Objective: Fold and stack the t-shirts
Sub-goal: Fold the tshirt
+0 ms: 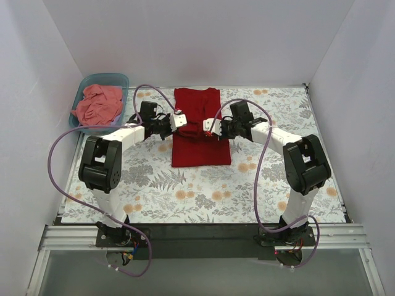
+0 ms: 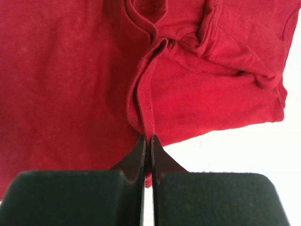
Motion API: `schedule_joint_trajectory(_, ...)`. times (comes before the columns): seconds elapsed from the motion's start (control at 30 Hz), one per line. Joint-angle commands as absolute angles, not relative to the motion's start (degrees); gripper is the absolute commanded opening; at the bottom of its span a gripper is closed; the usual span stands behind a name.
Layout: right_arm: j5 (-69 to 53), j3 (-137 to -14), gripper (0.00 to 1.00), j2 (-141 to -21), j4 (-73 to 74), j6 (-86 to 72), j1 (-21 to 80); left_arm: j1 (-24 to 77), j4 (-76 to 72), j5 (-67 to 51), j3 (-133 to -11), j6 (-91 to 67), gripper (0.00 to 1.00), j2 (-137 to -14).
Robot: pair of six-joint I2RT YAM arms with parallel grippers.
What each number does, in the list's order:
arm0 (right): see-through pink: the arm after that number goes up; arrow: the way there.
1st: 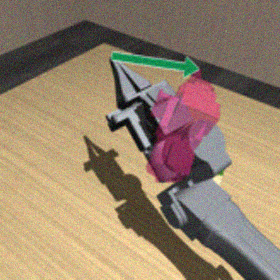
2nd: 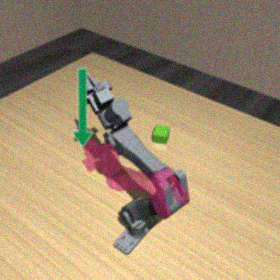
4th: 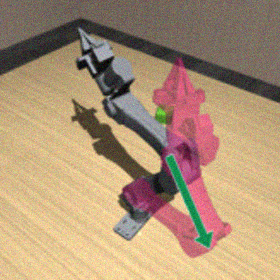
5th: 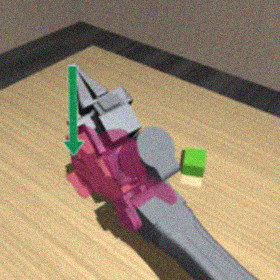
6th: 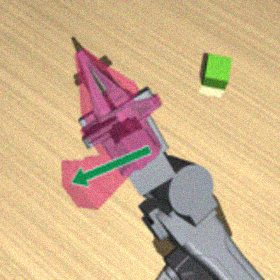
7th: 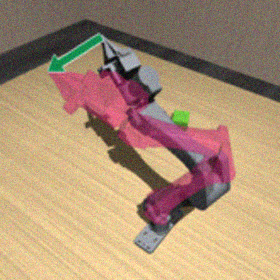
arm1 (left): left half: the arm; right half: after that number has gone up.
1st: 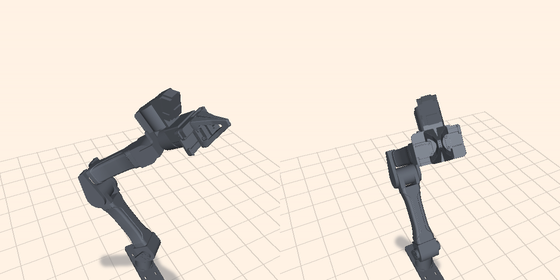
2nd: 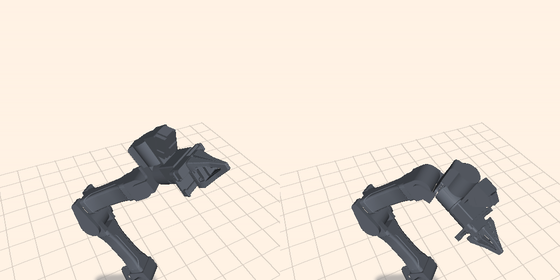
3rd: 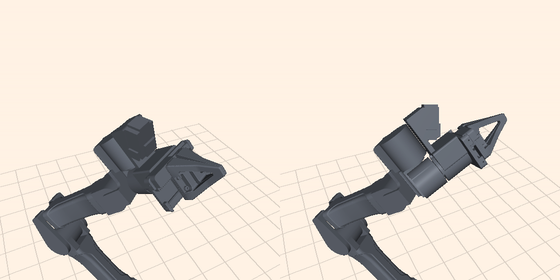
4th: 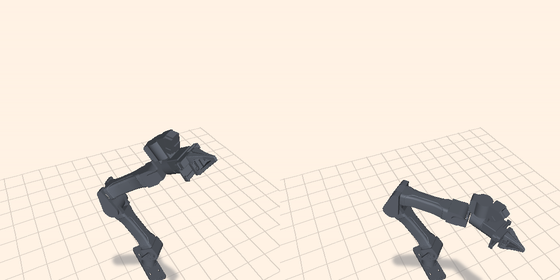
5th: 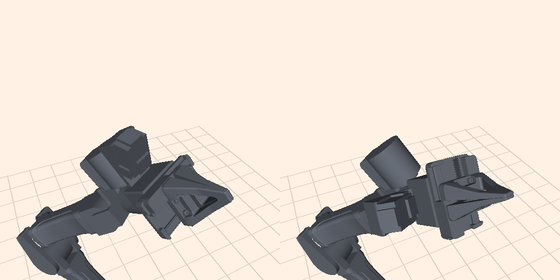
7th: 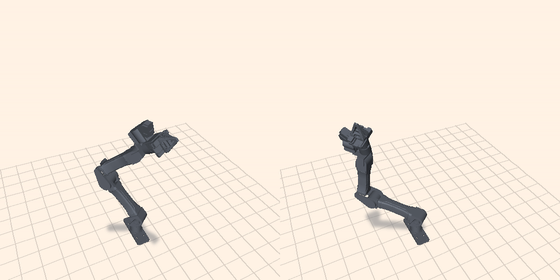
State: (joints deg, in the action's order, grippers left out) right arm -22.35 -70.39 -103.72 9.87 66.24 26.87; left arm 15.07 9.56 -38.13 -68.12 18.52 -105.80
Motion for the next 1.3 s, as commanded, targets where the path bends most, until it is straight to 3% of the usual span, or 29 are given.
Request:
schedule_joint_trajectory(0.0,-23.82,-74.52,0.01,-105.73,7.56,68.38,26.02,14.41,7.04,-39.11,-70.49,20.57,0.00,-106.61)
schedule_joint_trajectory(0.7,-21.89,-78.75,0.03,-112.76,3.96,67.15,25.58,13.45,3.87,-37.18,-73.74,20.31,0.00,-112.23)
schedule_joint_trajectory(0.8,-20.57,-79.72,0.34,-112.77,2.91,65.22,25.49,13.36,2.99,-35.34,-74.97,17.85,0.13,-112.76)
schedule_joint_trajectory(0.9,-19.60,-80.94,0.50,-111.54,2.46,63.81,25.40,13.01,1.15,-34.37,-75.41,14.95,0.34,-111.80)
schedule_joint_trajectory(1.0,-19.42,-81.65,0.54,-109.09,2.29,62.76,24.96,12.48,0.88,-33.49,-75.85,11.80,0.49,-109.96)
schedule_joint_trajectory(1.27,-23.99,-72.08,0.48,-96.60,8.69,61.61,24.78,11.95,7.54,-42.88,-60.49,9.93,0.47,-91.88)
